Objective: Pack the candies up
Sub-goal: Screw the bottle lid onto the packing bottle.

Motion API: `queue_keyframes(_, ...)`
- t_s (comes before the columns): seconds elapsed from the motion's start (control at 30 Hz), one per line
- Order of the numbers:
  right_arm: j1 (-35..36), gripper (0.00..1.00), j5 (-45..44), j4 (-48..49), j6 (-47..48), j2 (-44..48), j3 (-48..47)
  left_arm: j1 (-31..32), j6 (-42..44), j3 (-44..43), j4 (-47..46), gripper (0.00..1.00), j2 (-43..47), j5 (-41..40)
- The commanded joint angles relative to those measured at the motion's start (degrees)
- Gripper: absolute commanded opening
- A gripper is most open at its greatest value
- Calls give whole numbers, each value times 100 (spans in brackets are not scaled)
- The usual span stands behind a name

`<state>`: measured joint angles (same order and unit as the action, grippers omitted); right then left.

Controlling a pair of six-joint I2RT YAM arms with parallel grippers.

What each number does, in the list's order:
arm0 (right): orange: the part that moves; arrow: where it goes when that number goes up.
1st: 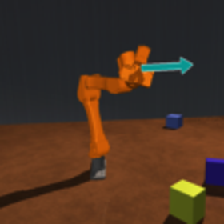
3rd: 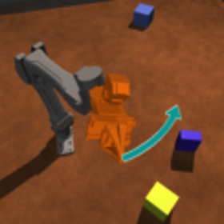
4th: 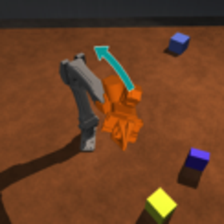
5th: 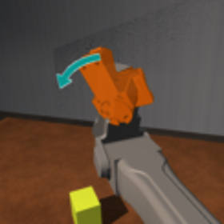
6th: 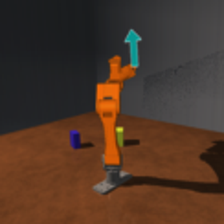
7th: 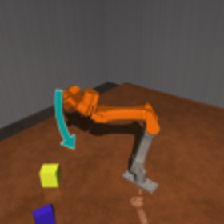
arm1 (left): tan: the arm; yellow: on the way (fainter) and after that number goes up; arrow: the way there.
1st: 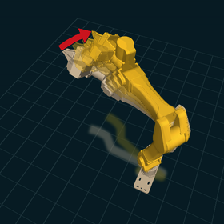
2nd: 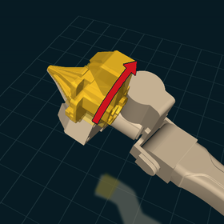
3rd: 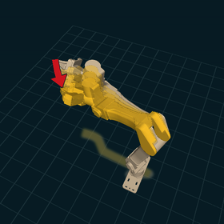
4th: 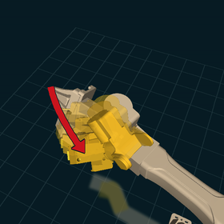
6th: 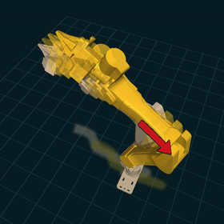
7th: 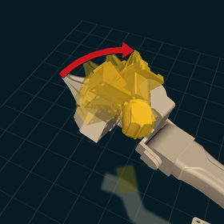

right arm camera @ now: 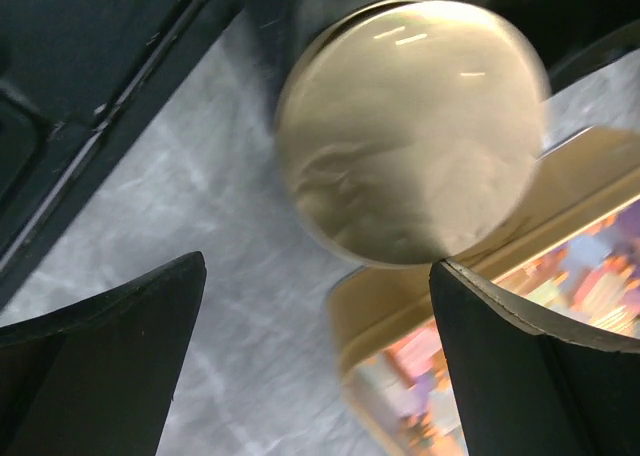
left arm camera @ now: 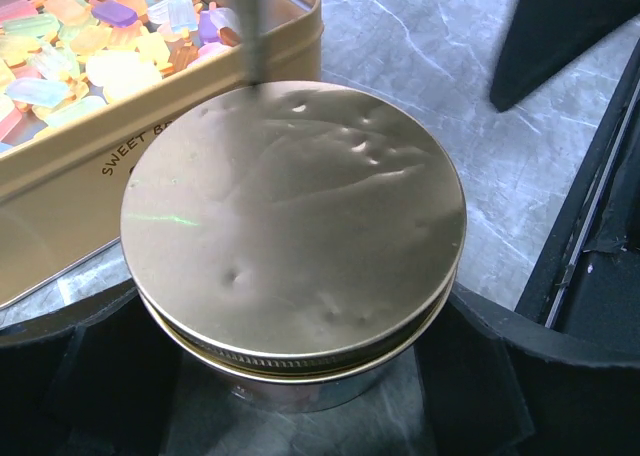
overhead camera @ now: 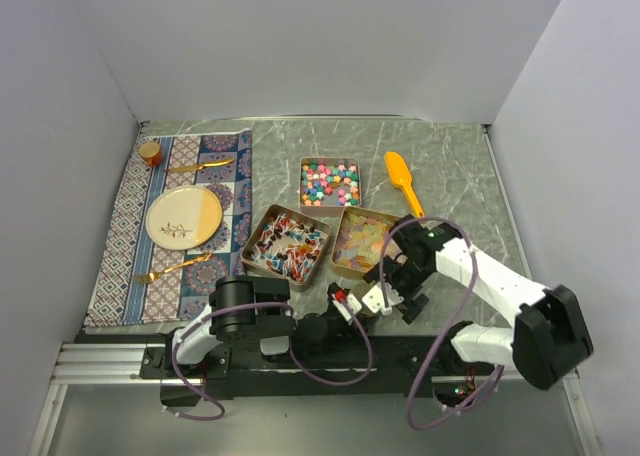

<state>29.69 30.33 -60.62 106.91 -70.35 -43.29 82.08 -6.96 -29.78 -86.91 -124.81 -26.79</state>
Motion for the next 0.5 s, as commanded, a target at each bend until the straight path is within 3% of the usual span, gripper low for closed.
queue_keyframes(0.0,-34,100,-71,-652,-328,696,408,-193,-350,306,-555,1,-746,7)
queue_keyframes(0.2,-692,100,95,-793,-830,1199,137,-175,-332,324,-590,1,-728,68)
queue_keyframes(0.47,-808,100,957,-565,-989,-233,-1225,-61,-271,324,-608,1,-737,42)
